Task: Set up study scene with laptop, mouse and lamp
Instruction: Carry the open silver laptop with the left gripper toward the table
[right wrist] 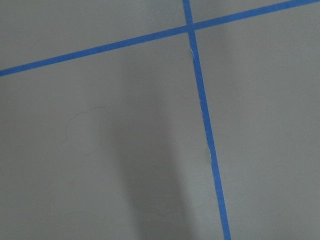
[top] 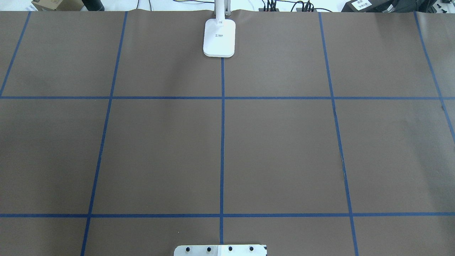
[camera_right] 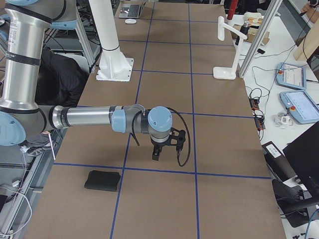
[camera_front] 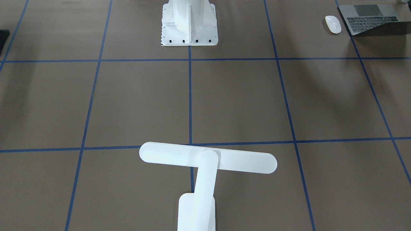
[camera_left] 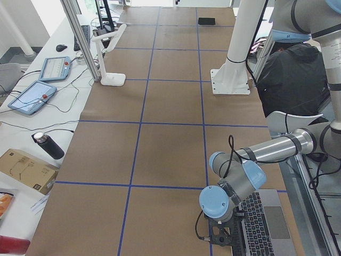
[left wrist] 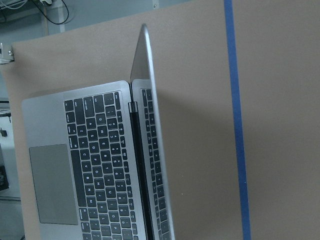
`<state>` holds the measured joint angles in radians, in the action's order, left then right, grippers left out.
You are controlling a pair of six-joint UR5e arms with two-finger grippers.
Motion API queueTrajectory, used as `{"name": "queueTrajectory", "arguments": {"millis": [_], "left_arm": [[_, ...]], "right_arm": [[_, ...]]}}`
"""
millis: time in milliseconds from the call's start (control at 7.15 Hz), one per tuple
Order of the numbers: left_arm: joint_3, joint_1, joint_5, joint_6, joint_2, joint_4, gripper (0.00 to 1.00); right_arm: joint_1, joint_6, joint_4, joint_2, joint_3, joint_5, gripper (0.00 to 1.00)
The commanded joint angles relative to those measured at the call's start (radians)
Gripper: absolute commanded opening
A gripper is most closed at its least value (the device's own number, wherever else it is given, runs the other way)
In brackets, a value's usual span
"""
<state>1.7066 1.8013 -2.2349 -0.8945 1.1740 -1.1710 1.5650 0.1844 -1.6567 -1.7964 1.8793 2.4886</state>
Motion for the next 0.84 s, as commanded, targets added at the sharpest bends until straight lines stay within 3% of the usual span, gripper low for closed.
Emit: {"name": "queueTrajectory", "arguments": {"millis": [0, 280, 420, 560, 700], "left_arm": [[-0.028, 0.0, -0.008, 0.008, -0.001, -0.006, 1.0], [-0.039, 0.0, -0.008, 0.009, -0.002, -0.016, 1.0], [-0.051, 0.0, -0.008, 0.009, -0.002, -0.018, 0.94], [-0.051, 0.0, -0.008, 0.008, -0.002, -0.018, 0.67], [-0.059, 0.0, -0.008, 0.009, -0.007, -0.018, 0.55]], "right_arm": [[0.0, 0.001, 0.005, 0.003, 0.0, 0.001, 0.99], [0.0, 0.001, 0.057, 0.0, -0.018, 0.003, 0.99], [0.0, 0.001, 0.058, -0.001, -0.019, 0.003, 0.99], [0.0, 0.001, 0.058, -0.003, -0.019, 0.003, 0.99], [0.0, 0.001, 0.058, -0.003, -0.019, 0.003, 0.99]]}}
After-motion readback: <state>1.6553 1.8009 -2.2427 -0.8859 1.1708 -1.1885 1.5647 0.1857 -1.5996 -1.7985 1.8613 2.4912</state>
